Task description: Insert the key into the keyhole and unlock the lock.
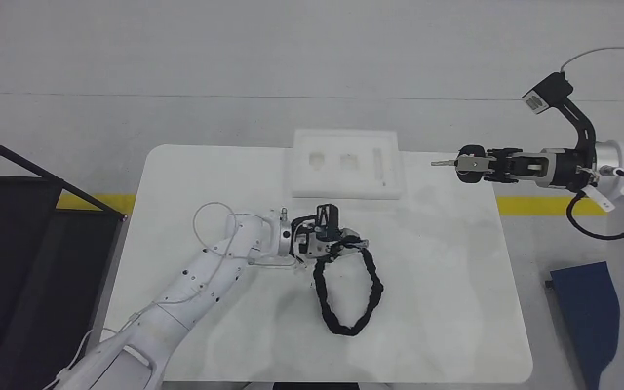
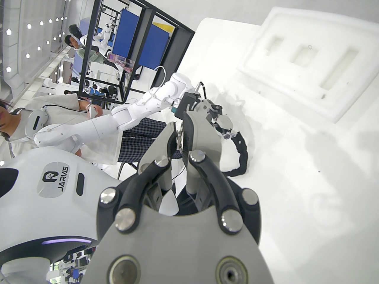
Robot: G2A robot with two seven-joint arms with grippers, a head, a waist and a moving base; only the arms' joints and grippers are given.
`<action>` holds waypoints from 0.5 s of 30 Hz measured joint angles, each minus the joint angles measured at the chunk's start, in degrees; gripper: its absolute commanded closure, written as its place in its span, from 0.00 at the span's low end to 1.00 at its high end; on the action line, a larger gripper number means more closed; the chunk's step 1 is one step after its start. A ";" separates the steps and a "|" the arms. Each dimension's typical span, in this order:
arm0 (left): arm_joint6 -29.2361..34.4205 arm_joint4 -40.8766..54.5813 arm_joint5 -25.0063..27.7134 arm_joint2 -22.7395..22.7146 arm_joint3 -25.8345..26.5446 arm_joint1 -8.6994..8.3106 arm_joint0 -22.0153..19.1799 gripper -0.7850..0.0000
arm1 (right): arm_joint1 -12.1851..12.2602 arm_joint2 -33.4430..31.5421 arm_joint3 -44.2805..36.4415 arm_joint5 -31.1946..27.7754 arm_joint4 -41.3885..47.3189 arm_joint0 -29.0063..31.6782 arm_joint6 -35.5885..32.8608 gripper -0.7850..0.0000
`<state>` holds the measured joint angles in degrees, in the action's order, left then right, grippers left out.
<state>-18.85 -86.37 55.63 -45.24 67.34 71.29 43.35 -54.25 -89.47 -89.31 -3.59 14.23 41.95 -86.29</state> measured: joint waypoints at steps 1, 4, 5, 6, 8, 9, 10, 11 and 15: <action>-0.86 0.45 0.96 -0.52 1.12 -0.17 -0.06 1.00 | 0.00 0.00 0.00 0.00 0.00 0.00 0.00 1.00; -3.50 1.63 2.45 -1.00 3.99 -0.57 -0.10 1.00 | 0.00 0.00 0.00 0.00 0.00 0.00 0.00 1.00; -4.33 1.77 2.45 -0.67 4.86 -0.73 -0.21 1.00 | 0.00 0.00 0.00 0.00 0.00 0.00 0.00 1.00; -5.27 1.99 2.42 -0.23 5.66 -0.92 -0.40 1.00 | 0.00 0.00 0.00 0.00 0.00 0.00 0.00 1.00; -7.89 3.28 2.37 0.99 7.04 -1.44 -0.95 1.00 | 0.00 0.00 0.00 0.00 0.00 0.00 0.00 1.00; -8.96 3.77 2.37 1.57 7.54 -1.70 -1.32 1.00 | 0.00 0.00 0.00 0.00 0.00 0.00 0.00 1.00; -10.39 4.59 2.37 2.25 8.01 -2.06 -1.82 1.00 | 0.00 0.00 0.00 0.00 0.00 0.00 0.00 1.00; -11.22 5.00 2.37 2.74 8.33 -2.35 -2.26 1.00 | 0.00 0.00 0.00 0.00 0.00 0.00 0.00 1.00; -14.40 7.26 2.37 4.24 9.51 -3.63 -3.96 1.00 | 0.00 0.00 0.00 0.00 0.00 0.00 0.00 1.00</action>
<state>-33.25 -79.11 58.00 -40.99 76.85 67.66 39.40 -54.25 -89.47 -89.31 -3.59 14.23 41.95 -86.29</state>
